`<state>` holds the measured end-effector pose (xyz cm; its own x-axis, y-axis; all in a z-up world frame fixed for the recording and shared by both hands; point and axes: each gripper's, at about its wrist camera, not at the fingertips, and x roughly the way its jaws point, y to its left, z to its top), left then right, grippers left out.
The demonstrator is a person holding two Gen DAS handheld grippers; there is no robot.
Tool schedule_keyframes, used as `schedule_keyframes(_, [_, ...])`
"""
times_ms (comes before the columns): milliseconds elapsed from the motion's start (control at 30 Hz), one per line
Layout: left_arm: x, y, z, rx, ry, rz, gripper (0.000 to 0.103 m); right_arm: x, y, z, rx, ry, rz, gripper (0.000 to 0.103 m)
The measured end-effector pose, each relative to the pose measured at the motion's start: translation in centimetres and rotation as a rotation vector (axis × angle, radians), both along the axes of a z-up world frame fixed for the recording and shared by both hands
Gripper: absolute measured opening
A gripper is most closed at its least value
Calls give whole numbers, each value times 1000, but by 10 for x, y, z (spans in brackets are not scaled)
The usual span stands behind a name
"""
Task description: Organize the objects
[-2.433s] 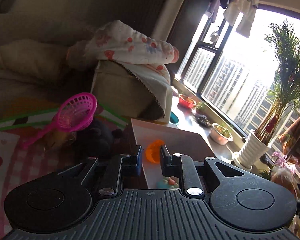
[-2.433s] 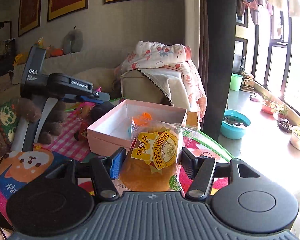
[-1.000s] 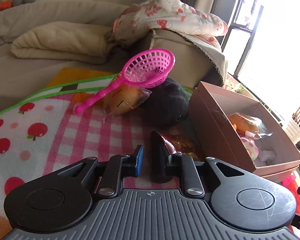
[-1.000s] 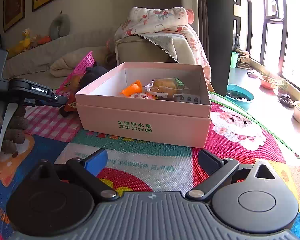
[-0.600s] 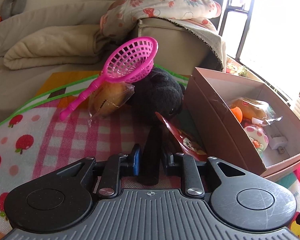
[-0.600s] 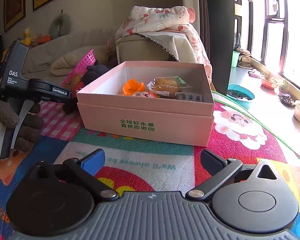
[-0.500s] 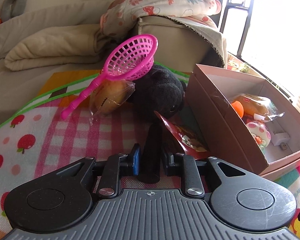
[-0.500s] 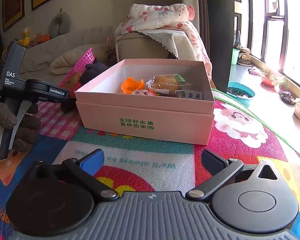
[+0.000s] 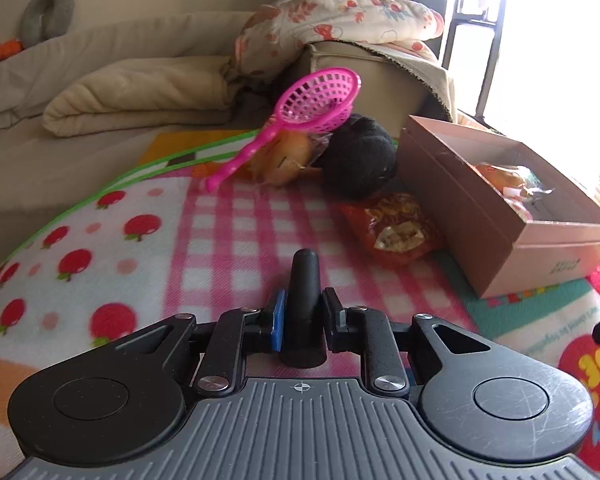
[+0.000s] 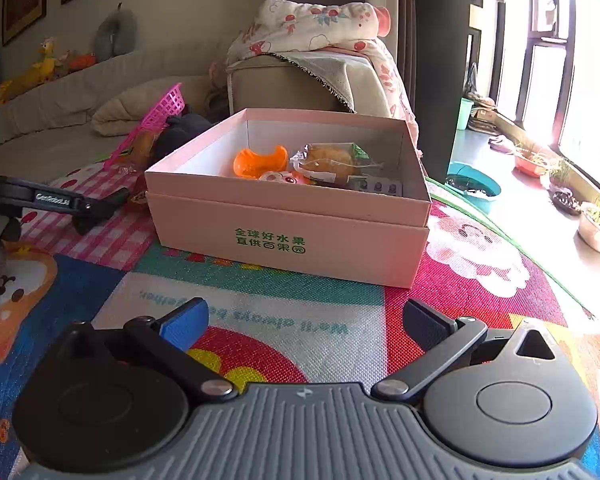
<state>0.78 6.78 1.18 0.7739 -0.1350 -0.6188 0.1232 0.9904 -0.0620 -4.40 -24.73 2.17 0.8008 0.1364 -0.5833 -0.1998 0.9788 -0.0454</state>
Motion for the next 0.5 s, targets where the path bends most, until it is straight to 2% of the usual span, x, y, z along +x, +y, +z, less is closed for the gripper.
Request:
schedule_keyframes(100, [-19, 25, 1, 30, -14, 65, 23, -4, 27, 14, -54, -52, 107, 103])
schedule_keyframes(233, [-20, 47, 0, -41, -10, 74, 23, 15, 79, 49, -85, -109, 240, 103])
schedule_keyframes(367, [-21, 48, -2, -45, -25, 65, 23, 75, 132, 89, -39, -86, 303, 103])
schedule_keyframes(500, [-22, 56, -5, -113, -28, 75, 23, 157, 176, 105, -27, -59, 226, 103])
